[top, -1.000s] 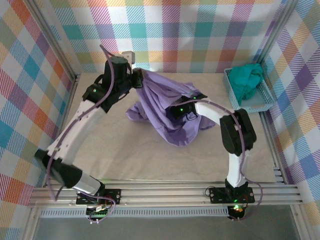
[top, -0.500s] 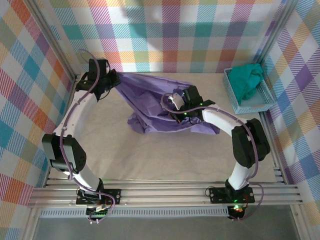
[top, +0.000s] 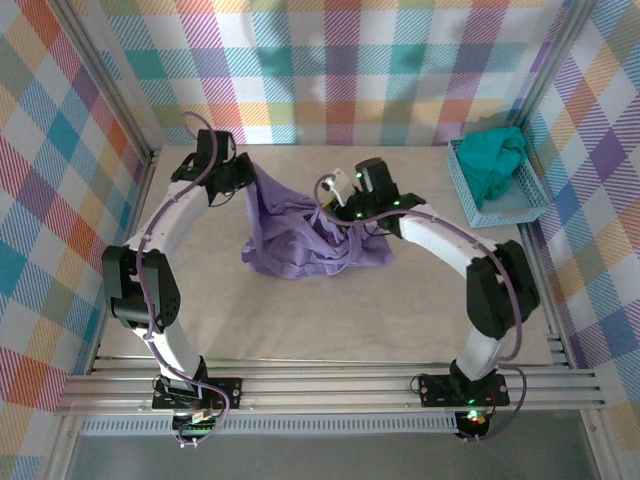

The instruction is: Fold the inside-out t-shirt

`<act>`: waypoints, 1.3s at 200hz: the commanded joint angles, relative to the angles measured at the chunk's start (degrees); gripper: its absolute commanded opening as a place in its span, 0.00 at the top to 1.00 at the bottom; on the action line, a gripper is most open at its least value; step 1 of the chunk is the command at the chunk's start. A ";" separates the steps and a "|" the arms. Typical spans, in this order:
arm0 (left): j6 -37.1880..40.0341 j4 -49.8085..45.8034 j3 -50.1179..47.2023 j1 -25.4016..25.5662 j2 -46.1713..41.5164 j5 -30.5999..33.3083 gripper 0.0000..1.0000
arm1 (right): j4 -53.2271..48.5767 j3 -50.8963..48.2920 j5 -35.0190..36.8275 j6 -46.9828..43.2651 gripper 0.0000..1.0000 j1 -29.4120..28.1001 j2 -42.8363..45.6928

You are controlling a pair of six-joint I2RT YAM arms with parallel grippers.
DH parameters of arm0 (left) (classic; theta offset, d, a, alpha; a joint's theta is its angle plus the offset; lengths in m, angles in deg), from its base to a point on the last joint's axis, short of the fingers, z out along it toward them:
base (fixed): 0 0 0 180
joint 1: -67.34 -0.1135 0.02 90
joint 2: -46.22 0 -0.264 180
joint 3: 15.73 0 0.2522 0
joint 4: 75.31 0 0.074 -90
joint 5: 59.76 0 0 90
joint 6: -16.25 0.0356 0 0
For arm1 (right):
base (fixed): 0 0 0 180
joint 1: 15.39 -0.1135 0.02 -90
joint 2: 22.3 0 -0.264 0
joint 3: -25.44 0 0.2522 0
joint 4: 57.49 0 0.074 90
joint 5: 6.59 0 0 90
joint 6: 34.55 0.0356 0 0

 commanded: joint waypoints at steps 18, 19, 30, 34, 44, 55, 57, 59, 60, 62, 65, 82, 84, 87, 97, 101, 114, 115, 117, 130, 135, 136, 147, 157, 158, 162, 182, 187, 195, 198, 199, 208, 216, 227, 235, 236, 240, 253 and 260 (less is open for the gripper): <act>-5.40 6.12 -13.29 -6.81 -2.50 3.21 1.00 | 17.62 -1.25 -9.15 10.32 1.00 6.78 13.81; -5.54 6.19 -13.69 -6.95 -2.57 3.21 1.00 | 17.62 -1.41 -9.29 10.62 1.00 7.06 13.94; -6.86 9.52 -17.40 -7.97 -2.78 2.89 1.00 | 20.77 -3.19 -11.24 13.38 1.00 8.25 15.16; -7.23 10.14 -18.70 -8.20 -2.82 2.85 1.00 | 21.68 -3.82 -11.91 14.08 1.00 8.53 15.41; -7.51 11.27 -21.11 -8.31 -2.76 2.78 1.00 | 22.89 -5.21 -12.94 15.13 1.00 8.77 15.47; -7.73 12.64 -23.32 -8.18 -2.56 0.91 1.00 | 22.86 -6.29 -14.07 15.19 1.00 8.73 14.87; -7.70 12.91 -23.72 -8.15 -2.58 0.43 1.00 | 22.84 -6.50 -14.26 15.18 1.00 8.76 14.73; -7.76 13.18 -24.07 -8.15 -2.61 -0.06 0.98 | 22.85 -6.72 -14.37 15.17 1.00 8.77 14.58; -7.72 13.32 -24.14 -8.10 -2.63 -0.28 0.98 | 22.81 -6.83 -14.45 15.16 1.00 8.77 14.50; -7.81 13.52 -24.63 -8.07 -2.68 -0.66 0.96 | 22.78 -7.03 -14.57 15.15 1.00 8.77 14.33; -7.79 13.77 -25.15 -7.94 -2.77 -1.15 0.94 | 22.63 -7.31 -14.81 14.86 1.00 8.77 14.14; -7.63 14.77 -28.31 -6.85 -5.25 -2.47 0.69 | 20.85 -8.15 -16.73 13.33 1.00 8.77 12.69; -7.56 14.74 -28.62 -6.59 -5.73 -2.41 0.66 | 20.64 -8.24 -16.81 13.13 1.00 8.75 12.56; -7.48 14.58 -29.07 -6.27 -6.51 -2.14 0.63 | 20.52 -8.46 -17.04 12.84 1.00 8.77 12.35; -7.08 13.96 -30.67 -5.07 -9.38 -0.66 0.53 | 20.40 -9.28 -17.64 12.13 1.00 8.77 11.67; -6.94 13.60 -31.18 -4.41 -10.59 -0.05 0.49 | 20.40 -9.60 -17.88 11.77 1.00 8.75 11.42; -6.42 12.86 -32.85 -2.44 -14.32 2.00 0.39 | 20.14 -10.31 -18.62 11.03 1.00 8.77 10.68; -6.26 12.90 -32.97 -2.26 -14.55 2.03 0.39 | 20.09 -10.34 -18.72 10.98 1.00 8.77 10.61; -6.10 12.93 -33.17 -1.80 -15.11 2.05 0.38 | 20.08 -10.37 -18.76 10.98 1.00 8.77 10.50; -4.00 13.90 -33.66 1.93 -17.63 1.20 0.34 | 19.84 -10.70 -19.57 10.45 1.00 8.78 9.79; -2.97 14.35 -33.35 3.68 -18.15 0.43 0.33 | 19.64 -10.70 -19.76 10.33 1.00 8.76 9.60; -2.74 14.44 -33.26 4.05 -18.22 0.28 0.33 | 19.67 -10.76 -19.78 10.32 1.00 8.76 9.59; -0.19 15.51 -31.60 8.10 -17.82 -2.51 0.31 | 19.61 -11.03 -19.75 10.33 1.00 8.77 9.34; 2.90 15.71 -29.02 11.47 -16.09 -4.98 0.31 | 19.59 -11.21 -19.63 10.38 1.00 8.77 9.30; 3.27 15.73 -28.72 11.77 -15.91 -5.24 0.31 | 19.60 -11.23 -19.62 10.34 1.00 8.77 9.31; 4.44 15.72 -27.68 12.94 -14.95 -6.02 0.30 | 19.62 -11.25 -19.54 10.44 1.00 8.78 9.36; 9.81 13.57 -22.23 17.47 -9.74 -7.52 0.29 | 19.42 -11.27 -19.20 10.29 1.00 8.77 9.63; 10.47 13.08 -21.07 18.16 -8.44 -7.45 0.29 | 19.24 -11.23 -19.12 10.09 1.00 8.73 9.77; 11.20 12.78 -19.49 18.79 -6.45 -7.86 0.29 | 19.00 -11.16 -19.00 9.94 1.00 8.77 9.84; 11.46 12.77 -18.97 18.91 -5.68 -8.21 0.28 | 18.92 -11.16 -18.89 9.90 1.00 8.78 9.90; 11.47 12.77 -18.87 19.00 -5.39 -8.31 0.28 | 18.96 -11.16 -18.91 9.89 1.00 8.73 9.96; 11.69 12.68 -17.10 19.27 -3.32 -9.04 0.28 | 18.74 -11.16 -18.92 9.90 1.00 8.75 10.15; 11.93 12.55 -15.43 19.48 -1.50 -10.49 0.27 | 18.75 -11.16 -19.04 9.87 1.00 8.77 10.22; 12.26 12.20 -13.23 19.94 0.90 -10.81 0.27 | 18.77 -11.21 -19.05 9.96 1.00 8.77 10.20; 12.41 12.27 -11.69 20.16 2.57 -10.75 0.28 | 18.86 -11.30 -19.18 10.02 1.00 8.76 10.28; 12.42 12.30 -11.49 20.20 2.82 -10.81 0.28 | 18.88 -11.27 -19.18 10.03 1.00 8.77 10.28; 12.63 12.47 -10.80 20.24 3.72 -11.09 0.28 | 18.97 -11.34 -19.25 10.18 1.00 8.77 10.33; 12.30 12.39 -7.94 20.21 6.85 -10.32 0.38 | 18.99 -11.34 -19.60 10.30 1.00 8.77 10.67; 11.95 12.20 -6.15 20.13 8.49 -8.85 0.46 | 18.88 -11.34 -19.62 10.14 1.00 8.77 11.09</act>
